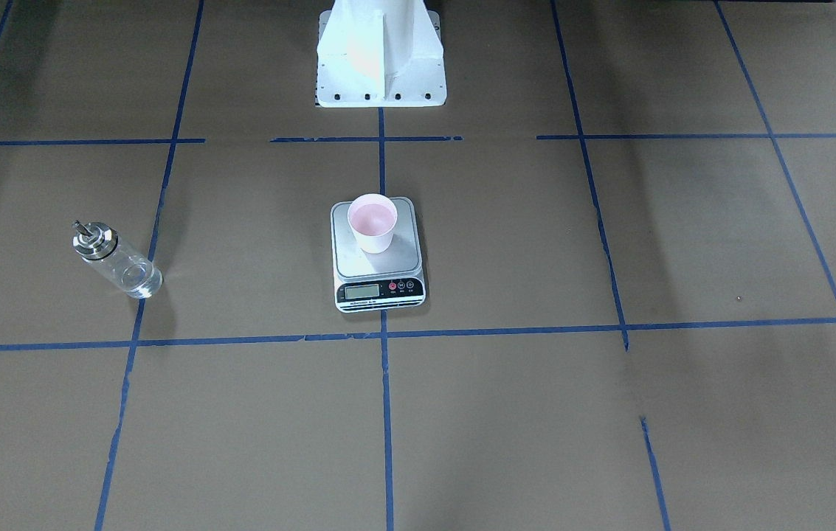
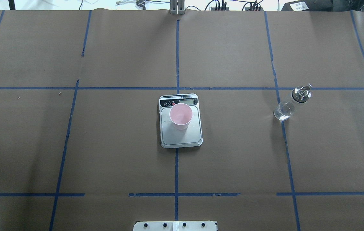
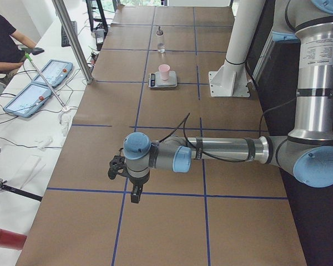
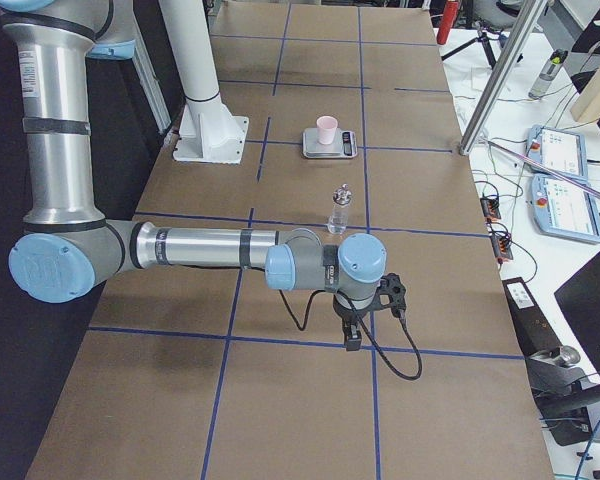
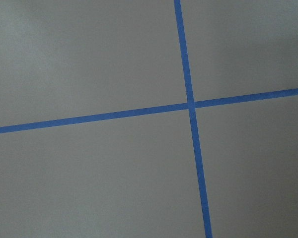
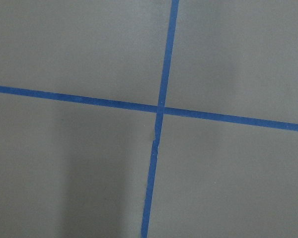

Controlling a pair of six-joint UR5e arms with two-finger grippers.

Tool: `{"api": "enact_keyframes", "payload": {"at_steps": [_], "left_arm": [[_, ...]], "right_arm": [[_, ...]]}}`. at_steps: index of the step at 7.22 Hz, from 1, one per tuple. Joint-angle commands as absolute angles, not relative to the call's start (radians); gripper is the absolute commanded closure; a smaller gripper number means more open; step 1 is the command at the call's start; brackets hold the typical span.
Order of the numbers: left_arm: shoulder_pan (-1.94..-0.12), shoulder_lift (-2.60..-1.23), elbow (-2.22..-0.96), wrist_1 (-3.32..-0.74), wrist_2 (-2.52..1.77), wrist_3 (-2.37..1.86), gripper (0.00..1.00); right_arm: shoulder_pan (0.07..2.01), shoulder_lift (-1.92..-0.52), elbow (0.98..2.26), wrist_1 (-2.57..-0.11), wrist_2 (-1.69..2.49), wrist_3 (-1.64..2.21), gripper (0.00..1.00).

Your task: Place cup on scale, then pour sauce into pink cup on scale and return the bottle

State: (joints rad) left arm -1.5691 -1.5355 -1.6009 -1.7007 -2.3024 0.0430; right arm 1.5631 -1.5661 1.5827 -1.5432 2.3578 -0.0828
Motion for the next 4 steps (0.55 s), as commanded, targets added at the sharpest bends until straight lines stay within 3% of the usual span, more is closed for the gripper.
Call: {"api": "enact_keyframes", "payload": {"at_steps": [1, 4], "left_arm": [[-1.569, -1.536, -1.601, -1.701, -2.303, 0.043, 0.00], [-1.577, -1.537, -1.603, -1.701, -2.303, 0.043, 0.00]], "right_arm": [[1.563, -1.566, 1.582, -1.543, 2.358, -0.083, 0.00], [1.563, -1.566, 1.582, -1.543, 2.359, -0.081, 0.00]]}}
